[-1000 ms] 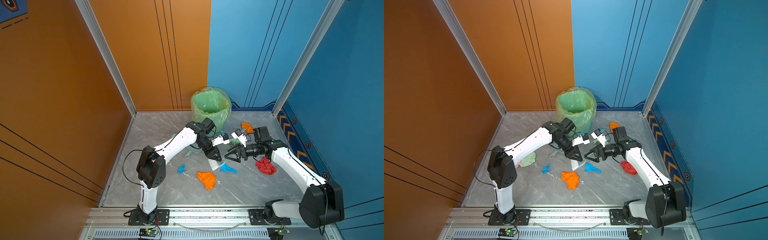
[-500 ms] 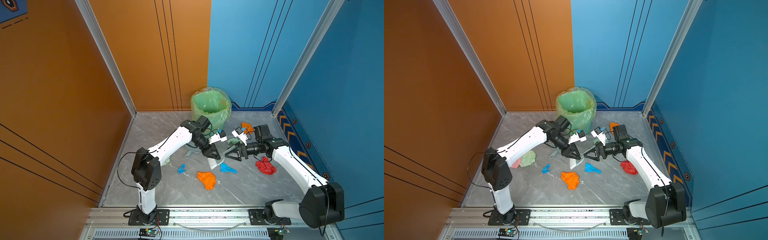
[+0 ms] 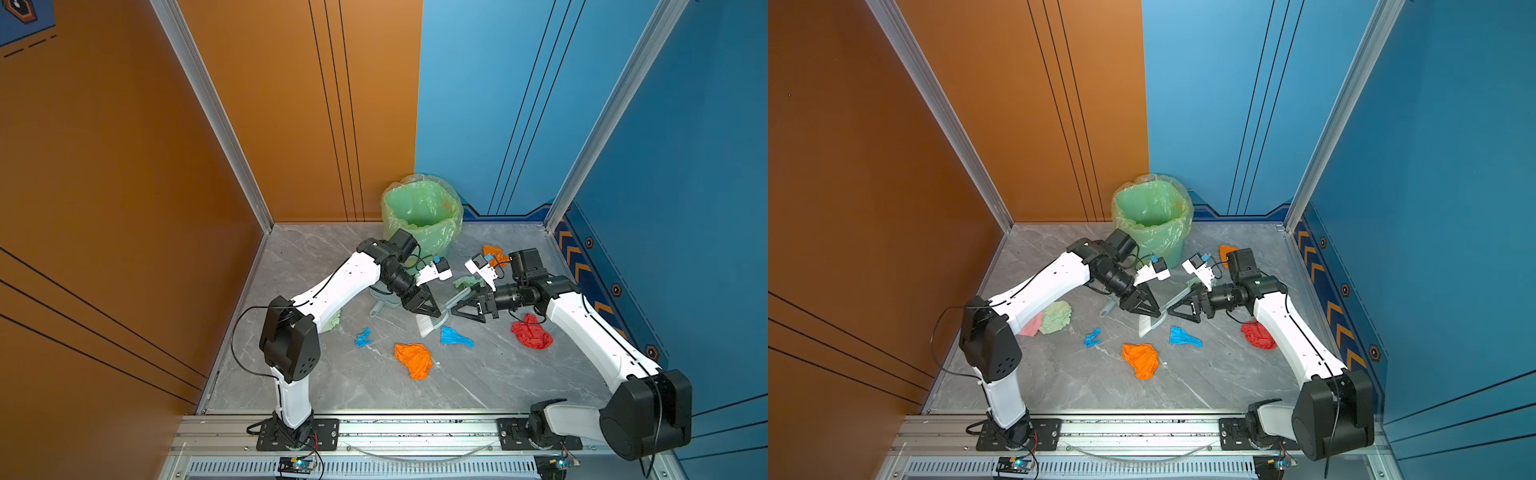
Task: Sweep away the paper scraps from the table
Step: 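Bring the right gripper around the brush handle near the left gripper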
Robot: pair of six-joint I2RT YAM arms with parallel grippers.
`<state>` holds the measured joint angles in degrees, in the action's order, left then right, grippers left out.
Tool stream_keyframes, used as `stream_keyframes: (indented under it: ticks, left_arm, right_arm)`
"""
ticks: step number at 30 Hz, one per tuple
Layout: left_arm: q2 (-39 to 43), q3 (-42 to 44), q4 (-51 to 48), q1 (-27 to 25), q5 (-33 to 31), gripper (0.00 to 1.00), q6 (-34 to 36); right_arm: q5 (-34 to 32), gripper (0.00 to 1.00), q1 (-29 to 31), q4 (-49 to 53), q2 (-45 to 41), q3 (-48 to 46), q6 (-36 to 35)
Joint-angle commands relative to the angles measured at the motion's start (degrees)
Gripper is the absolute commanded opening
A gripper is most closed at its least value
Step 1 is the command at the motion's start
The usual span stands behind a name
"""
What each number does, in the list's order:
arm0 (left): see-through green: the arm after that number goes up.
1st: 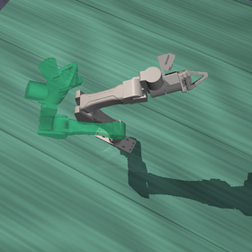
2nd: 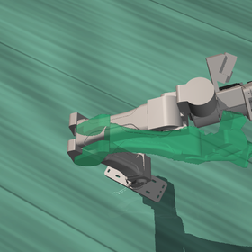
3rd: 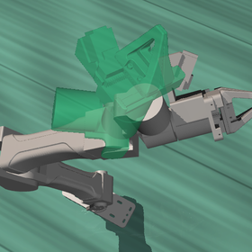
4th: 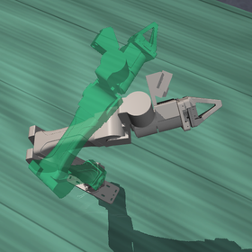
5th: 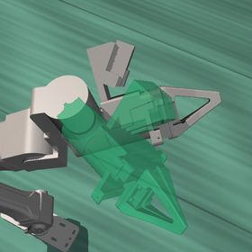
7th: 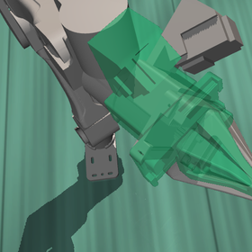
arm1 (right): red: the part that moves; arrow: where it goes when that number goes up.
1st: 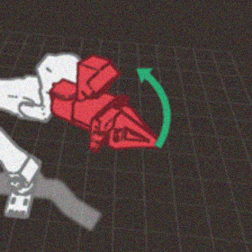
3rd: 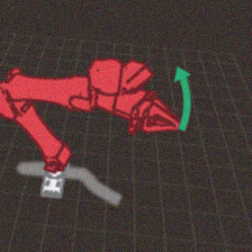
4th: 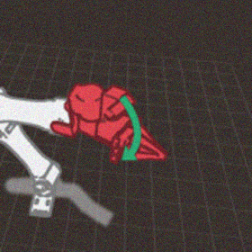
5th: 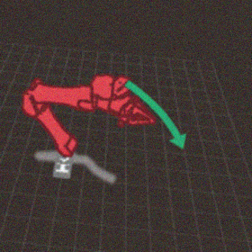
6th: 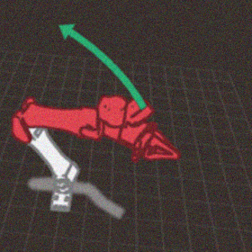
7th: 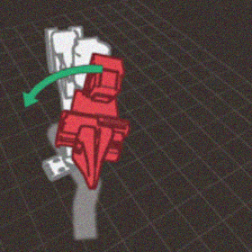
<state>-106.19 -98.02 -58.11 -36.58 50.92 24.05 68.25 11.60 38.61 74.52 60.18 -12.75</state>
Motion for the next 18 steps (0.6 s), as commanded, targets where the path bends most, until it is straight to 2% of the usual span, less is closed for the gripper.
stream_keyframes:
  ticks: [1,18]
  left_arm:
    - [2.11,0.37,-0.80,0.59,2.97,0.00,1.35]
    - [1.53,-0.77,-0.81,0.26,3.29,0.00,1.00]
  right_arm:
    - [2.04,0.92,0.39,1.20,-1.77,1.82,-1.92]
    - [1.99,0.86,2.37,-1.86,-1.90,1.38,-2.16]
